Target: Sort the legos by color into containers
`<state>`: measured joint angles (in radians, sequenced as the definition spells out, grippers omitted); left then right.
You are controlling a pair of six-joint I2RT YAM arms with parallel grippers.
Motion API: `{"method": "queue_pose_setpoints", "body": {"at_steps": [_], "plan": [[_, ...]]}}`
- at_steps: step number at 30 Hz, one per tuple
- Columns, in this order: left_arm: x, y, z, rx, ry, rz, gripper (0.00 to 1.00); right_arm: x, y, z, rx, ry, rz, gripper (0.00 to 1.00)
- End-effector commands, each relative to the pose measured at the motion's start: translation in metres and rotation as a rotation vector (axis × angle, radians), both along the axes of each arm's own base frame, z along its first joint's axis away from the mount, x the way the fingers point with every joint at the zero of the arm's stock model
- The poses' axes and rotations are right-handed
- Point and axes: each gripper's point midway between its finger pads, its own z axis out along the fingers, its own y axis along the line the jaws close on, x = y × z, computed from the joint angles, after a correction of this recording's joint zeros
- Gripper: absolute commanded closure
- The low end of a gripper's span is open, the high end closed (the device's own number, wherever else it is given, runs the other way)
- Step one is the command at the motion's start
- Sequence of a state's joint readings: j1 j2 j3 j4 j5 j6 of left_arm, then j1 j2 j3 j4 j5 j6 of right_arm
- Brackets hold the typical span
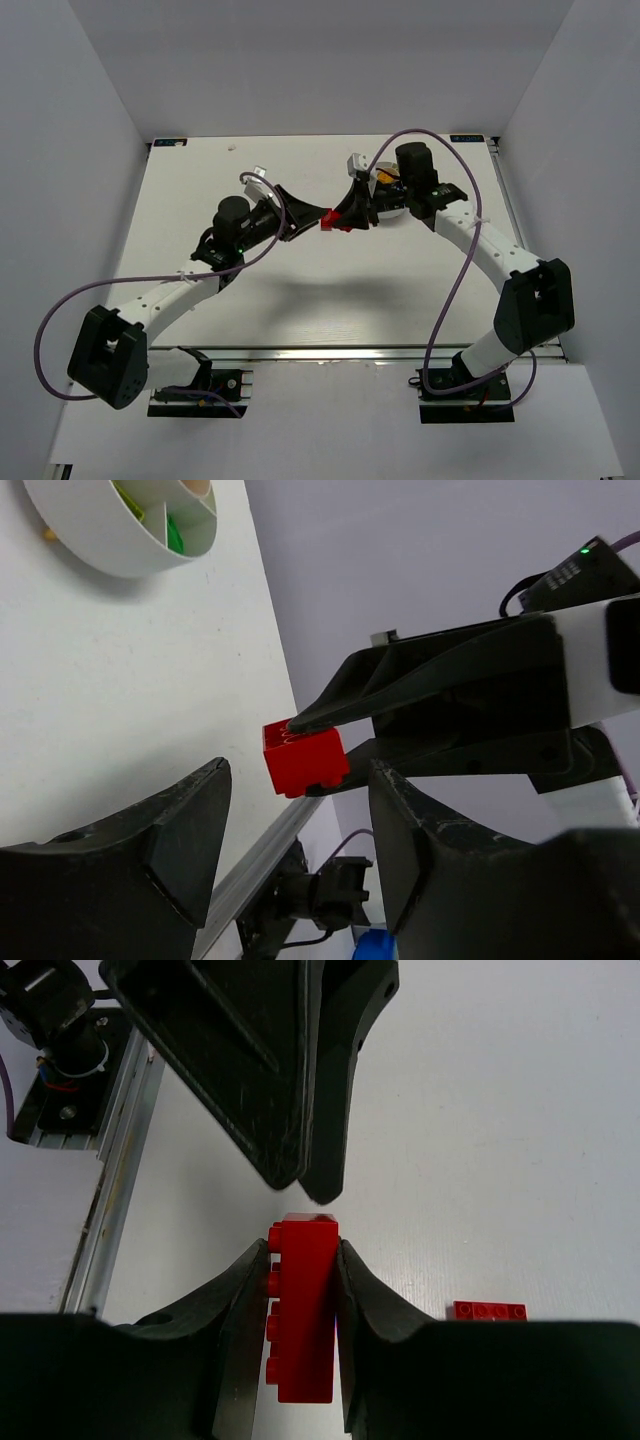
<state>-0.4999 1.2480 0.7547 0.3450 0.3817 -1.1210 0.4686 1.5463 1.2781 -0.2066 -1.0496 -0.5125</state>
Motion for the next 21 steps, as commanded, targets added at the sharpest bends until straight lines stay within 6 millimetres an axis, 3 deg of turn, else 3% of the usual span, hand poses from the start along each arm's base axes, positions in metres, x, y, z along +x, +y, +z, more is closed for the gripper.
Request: {"method": "queue_pose_setpoints", "body": {"at_steps": [1,15,21], "plan": [[-0.003,-0.011,0.015,-0.028,-0.023,-0.024,0.34,0.001,-0.001,0.015,0.031,-0.063,-0.008,1.0],[-0.002,-0.025,0.011,-0.024,-0.007,-0.049,0.35,-0.015,0.006,0.01,0.026,-0.064,0.02,1.0],[-0.005,-0.028,0.003,-0.015,0.013,-0.064,0.4,-0.014,0.008,0.011,0.031,-0.076,0.013,1.0]]}}
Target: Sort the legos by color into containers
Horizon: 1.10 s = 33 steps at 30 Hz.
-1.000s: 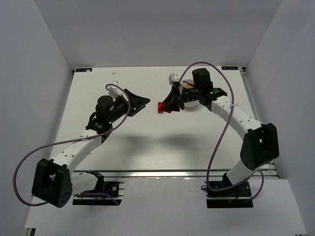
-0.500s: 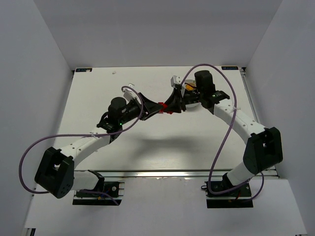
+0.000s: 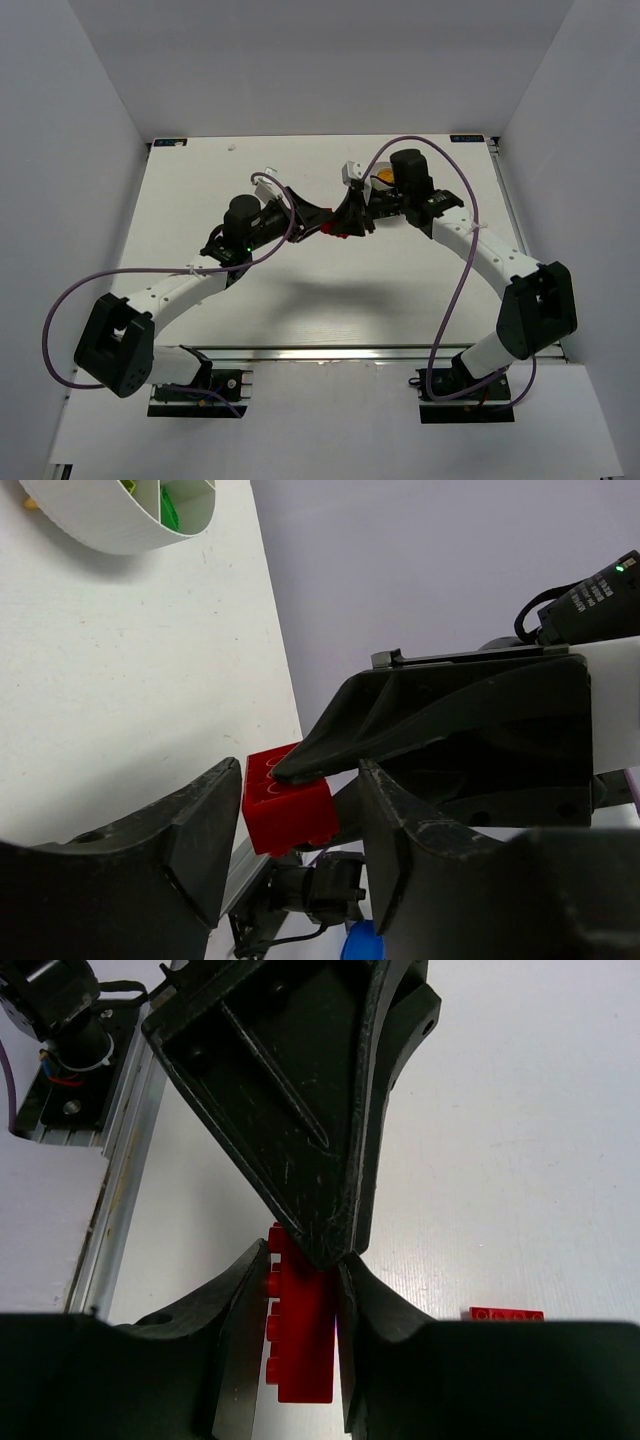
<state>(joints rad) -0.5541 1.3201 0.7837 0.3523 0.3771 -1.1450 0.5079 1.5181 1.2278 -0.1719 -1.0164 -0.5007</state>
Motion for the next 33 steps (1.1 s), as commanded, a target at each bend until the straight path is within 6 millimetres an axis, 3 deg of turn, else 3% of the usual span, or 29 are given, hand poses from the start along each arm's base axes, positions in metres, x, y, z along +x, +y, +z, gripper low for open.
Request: {"method": "queue_pose_setpoints", "body": {"at_steps": [1,5,15,18,19,20,21,23,24,27,30,33], "plan": [[-0.002,-0.005,0.015,-0.02,-0.036,-0.019,0.41,0.0,0.001,0.017,0.04,-0.066,0.002,1.0],[-0.004,-0.005,0.016,-0.026,-0.037,-0.024,0.49,0.004,0.002,0.02,0.044,-0.084,-0.013,1.0],[-0.006,-0.004,0.018,-0.03,-0.042,-0.027,0.49,0.012,0.003,0.022,0.044,-0.088,-0.049,1.0],[-0.007,-0.005,0.019,-0.035,-0.043,-0.036,0.55,0.018,0.004,0.021,0.04,-0.091,-0.075,1.0],[-0.008,-0.006,0.019,-0.038,-0.044,-0.044,0.63,0.021,0.003,0.021,0.037,-0.087,-0.092,1.0],[-0.008,-0.006,0.02,-0.042,-0.044,-0.046,0.68,0.023,0.003,0.02,0.033,-0.085,-0.099,0.97],[-0.008,-0.007,0.02,-0.045,-0.045,-0.052,0.72,0.024,0.004,0.019,0.03,-0.082,-0.107,0.84],[-0.009,-0.009,0.02,-0.046,-0.046,-0.063,0.83,0.029,0.003,0.017,0.021,-0.077,-0.133,0.68],[-0.008,-0.01,0.02,-0.047,-0.043,-0.067,0.86,0.031,0.002,0.017,0.017,-0.076,-0.146,0.54],[-0.007,-0.011,0.022,-0.05,-0.047,-0.074,0.91,0.037,0.0,0.017,0.01,-0.086,-0.181,0.36],[-0.007,-0.013,0.024,-0.049,-0.05,-0.082,0.92,0.041,-0.002,0.017,0.003,-0.097,-0.207,0.28],[-0.005,-0.015,0.024,-0.046,-0.051,-0.088,0.92,0.043,-0.005,0.016,0.0,-0.096,-0.223,0.27]]}}
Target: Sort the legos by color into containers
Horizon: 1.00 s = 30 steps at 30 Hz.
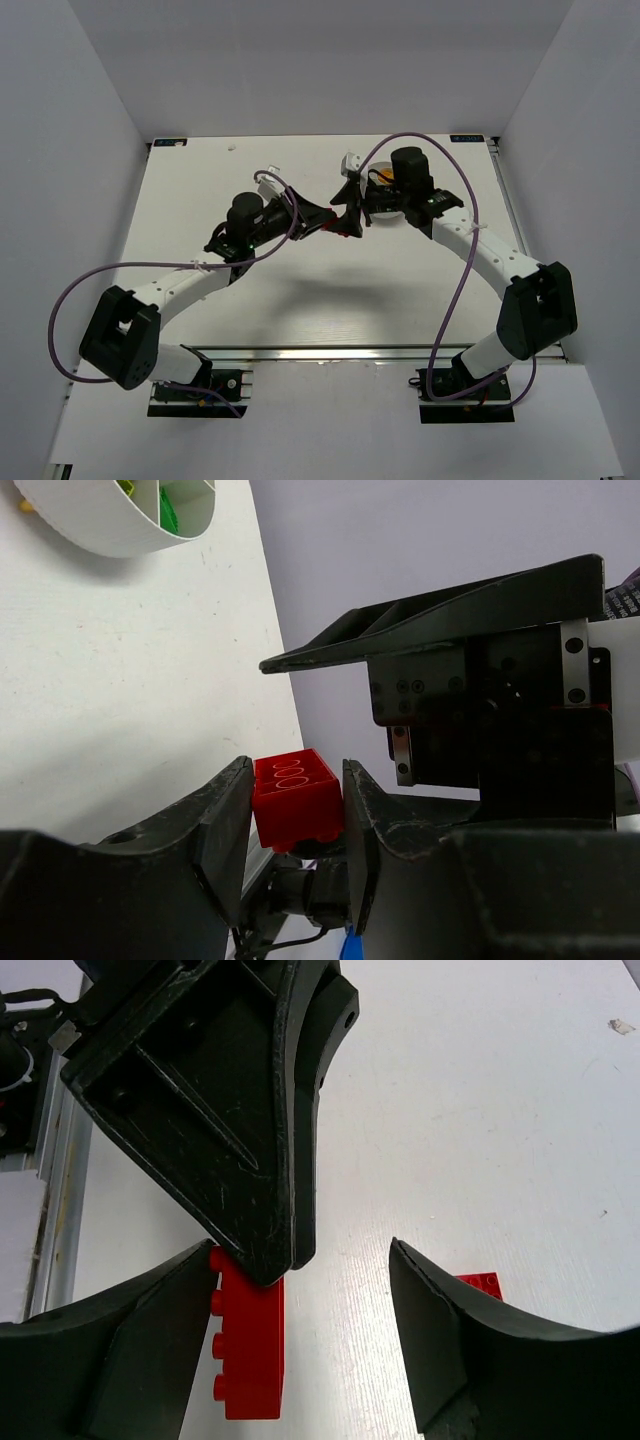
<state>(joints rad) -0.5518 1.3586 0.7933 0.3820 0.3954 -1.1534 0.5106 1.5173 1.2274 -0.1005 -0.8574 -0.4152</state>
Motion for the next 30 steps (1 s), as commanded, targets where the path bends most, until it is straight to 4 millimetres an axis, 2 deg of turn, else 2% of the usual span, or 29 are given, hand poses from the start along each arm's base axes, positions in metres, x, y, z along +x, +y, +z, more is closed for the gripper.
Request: {"method": "queue_pose_setpoints", "body": {"at_steps": [1,10,25,30], "plan": [[-0.009,-0.011,0.029,-0.039,-0.061,-0.076,0.92,0.017,-0.005,0.016,0.021,-0.084,-0.071,0.27],[-0.003,-0.013,0.023,-0.01,-0.052,-0.076,0.92,0.026,-0.019,0.017,0.017,-0.087,-0.122,0.22],[0.013,-0.003,0.011,0.015,-0.021,-0.043,0.92,0.013,-0.025,0.02,0.025,-0.106,-0.076,0.17],[0.025,0.005,0.002,0.055,-0.003,-0.007,0.94,0.014,-0.03,0.026,0.02,-0.131,-0.097,0.13]]}}
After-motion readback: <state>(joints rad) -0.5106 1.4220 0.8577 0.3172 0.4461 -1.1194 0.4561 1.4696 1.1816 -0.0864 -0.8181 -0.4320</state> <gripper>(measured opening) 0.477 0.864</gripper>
